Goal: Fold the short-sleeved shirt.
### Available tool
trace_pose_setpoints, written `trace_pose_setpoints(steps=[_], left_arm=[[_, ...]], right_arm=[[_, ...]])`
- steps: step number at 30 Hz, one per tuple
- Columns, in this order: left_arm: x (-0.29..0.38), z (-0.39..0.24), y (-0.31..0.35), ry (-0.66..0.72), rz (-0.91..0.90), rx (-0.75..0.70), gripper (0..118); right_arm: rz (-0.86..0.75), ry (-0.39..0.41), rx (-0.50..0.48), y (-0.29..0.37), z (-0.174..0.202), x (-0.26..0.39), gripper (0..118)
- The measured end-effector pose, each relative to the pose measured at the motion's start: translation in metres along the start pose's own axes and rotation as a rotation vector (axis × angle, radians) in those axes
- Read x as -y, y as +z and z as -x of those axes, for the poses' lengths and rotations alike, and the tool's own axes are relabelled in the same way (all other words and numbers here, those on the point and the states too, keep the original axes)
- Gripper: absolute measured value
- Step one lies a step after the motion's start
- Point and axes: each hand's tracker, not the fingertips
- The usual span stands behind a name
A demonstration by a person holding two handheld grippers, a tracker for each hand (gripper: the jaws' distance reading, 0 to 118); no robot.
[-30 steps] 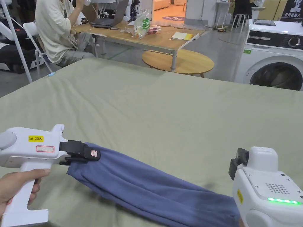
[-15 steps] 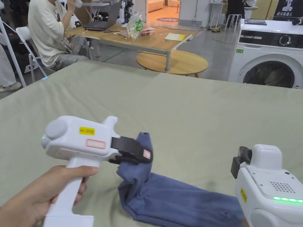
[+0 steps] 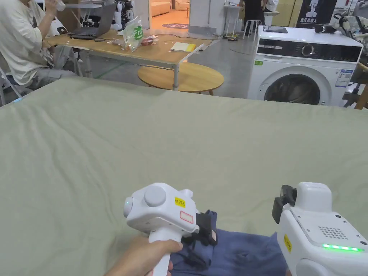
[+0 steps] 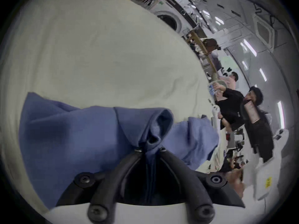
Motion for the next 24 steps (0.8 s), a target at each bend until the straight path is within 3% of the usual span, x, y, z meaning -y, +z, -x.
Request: trace_pose_setpoints(steps=[4,5,7,11,15,18,23,24], left_arm=[[0.005,0.0,0.002,-0.009,-0.009,0.007,5],[0.003,0.002,0.003,0.004,0.0,0.04,11],[0.004,-0.001,0.009,0.03,0.03,0.126,43],[0.004,-0.014,0.037,-0.027,0.023,0.134,48],[-0.001,-0.015,0.072,-0.033,-0.049,0.23,45],[-0.007,-0.01,0.082,-0.097,-0.124,0.163,6],[-0.003,0.007,0.051,-0.092,-0.036,-0.031,3],[0.0,0.008,0.042,-0.085,-0.013,0.012,3]], right_arm=[[0.008,0.0,0.013,0.0,-0.005,0.001,0],[0.011,-0.002,0.015,0.0,-0.006,0.001,0],[0.015,-0.004,0.014,0.0,-0.006,0.001,0],[0.012,0.001,0.01,0.002,-0.006,0.001,0],[0.005,0.006,0.008,0.005,-0.007,-0.002,0],[0.0,0.003,0.01,0.007,-0.008,-0.003,0],[-0.001,-0.003,0.01,0.008,-0.01,-0.003,0],[-0.001,-0.001,0.012,0.009,-0.01,-0.003,0]])
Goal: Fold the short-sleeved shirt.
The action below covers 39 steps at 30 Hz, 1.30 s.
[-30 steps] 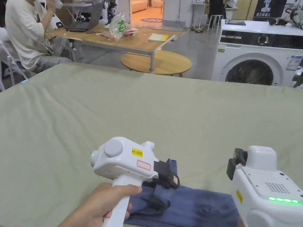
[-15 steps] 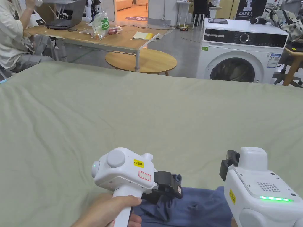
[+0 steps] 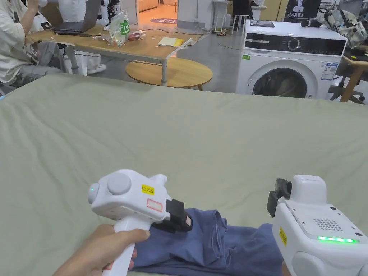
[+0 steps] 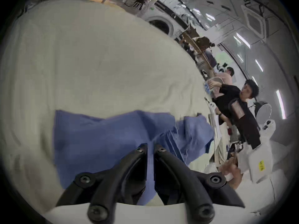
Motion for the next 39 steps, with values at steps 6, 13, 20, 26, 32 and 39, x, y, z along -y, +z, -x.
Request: trace_pose_setpoints(steps=[6,13,20,26,32,39], left_arm=[[0.028,-0.012,-0.053,0.04,0.095,0.241,3],[0.045,-0.01,-0.081,0.066,0.084,0.261,0],[0.037,-0.019,-0.053,-0.021,0.085,0.223,0],[0.023,0.014,0.036,-0.006,-0.077,0.222,57],[0.018,0.088,0.086,0.056,-0.158,0.046,58],[0.042,0.137,0.054,0.228,-0.08,0.22,58]], right_arm=[[0.01,-0.002,0.001,-0.001,-0.002,0.004,0],[0.023,-0.007,0.0,-0.002,-0.004,0.009,0],[0.013,-0.01,0.001,0.001,-0.004,0.009,0],[-0.005,-0.006,-0.002,0.0,-0.003,0.005,0],[-0.018,-0.005,-0.016,-0.001,0.003,0.001,0],[-0.018,-0.004,-0.03,-0.004,0.013,0.0,0]])
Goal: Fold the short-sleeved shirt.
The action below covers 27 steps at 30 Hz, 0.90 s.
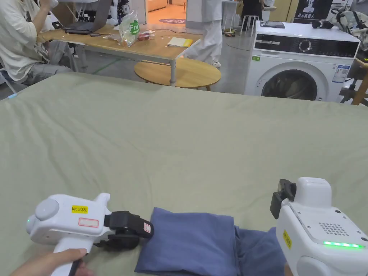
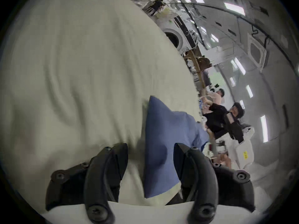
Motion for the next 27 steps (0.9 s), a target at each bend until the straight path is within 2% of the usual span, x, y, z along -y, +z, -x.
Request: trace_pose_setpoints(steps=[3,7,8,10,11,12,19,23,27], left_arm=[[0.0,0.021,-0.019,0.05,-0.036,0.199,58],[0.005,0.023,-0.041,0.04,-0.008,0.302,56],[0.007,0.02,-0.044,0.035,-0.016,0.288,51],[0.005,0.02,-0.048,0.028,0.0,0.239,21],[0.005,0.02,-0.05,0.035,-0.001,0.212,12],[0.006,0.022,-0.049,0.043,-0.008,0.197,8],[0.012,-0.002,-0.019,-0.04,-0.068,0.221,4],[0.005,-0.018,0.02,-0.096,-0.12,0.191,4],[0.002,-0.038,0.068,-0.197,-0.159,0.088,4]], right_arm=[[0.006,-0.005,-0.009,0.0,0.003,0.0,0],[0.013,-0.005,-0.013,0.0,0.005,0.002,0],[0.013,-0.004,-0.01,0.001,0.005,0.002,0],[0.014,-0.006,-0.01,0.001,0.004,0.001,0],[0.015,-0.008,-0.009,0.001,0.004,0.001,0],[0.016,-0.008,-0.009,0.001,0.003,0.001,0],[0.006,0.011,0.006,0.006,-0.004,-0.006,0],[0.002,0.018,0.012,0.005,-0.008,-0.01,0],[0.002,0.022,0.009,0.004,-0.008,-0.012,0]])
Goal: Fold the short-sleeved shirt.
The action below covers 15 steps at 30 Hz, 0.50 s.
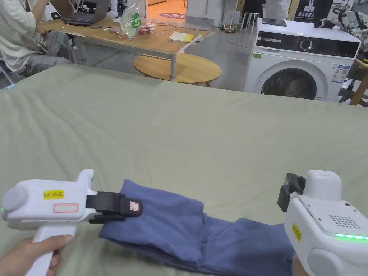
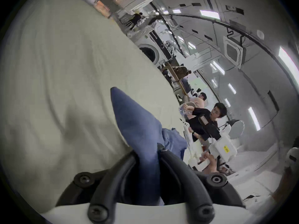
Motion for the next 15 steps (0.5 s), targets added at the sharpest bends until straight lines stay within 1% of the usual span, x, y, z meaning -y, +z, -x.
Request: trace_pose_setpoints(steps=[1,3,4,6,7,9,15], left_arm=[[-0.002,-0.007,0.009,-0.015,0.006,-0.026,4],[-0.007,-0.018,0.021,-0.058,0.002,-0.121,4],[-0.011,-0.022,0.025,-0.05,-0.002,-0.15,4],[-0.012,-0.035,0.026,-0.046,0.003,-0.172,4],[-0.011,-0.046,0.024,-0.071,0.015,-0.199,4],[-0.014,-0.061,0.017,-0.108,0.03,-0.206,4],[-0.016,-0.126,-0.022,-0.192,0.114,-0.165,4]], right_arm=[[-0.001,-0.001,-0.002,0.0,0.001,0.0,0],[-0.002,-0.004,-0.012,0.0,0.002,-0.001,0],[-0.002,-0.003,-0.014,0.0,0.003,-0.002,0],[-0.005,-0.004,-0.017,0.0,0.004,-0.001,0],[-0.005,-0.007,-0.021,0.0,0.004,-0.001,0],[-0.004,-0.009,-0.021,0.001,0.003,-0.001,0],[-0.005,-0.013,-0.011,0.008,-0.007,0.0,0]])
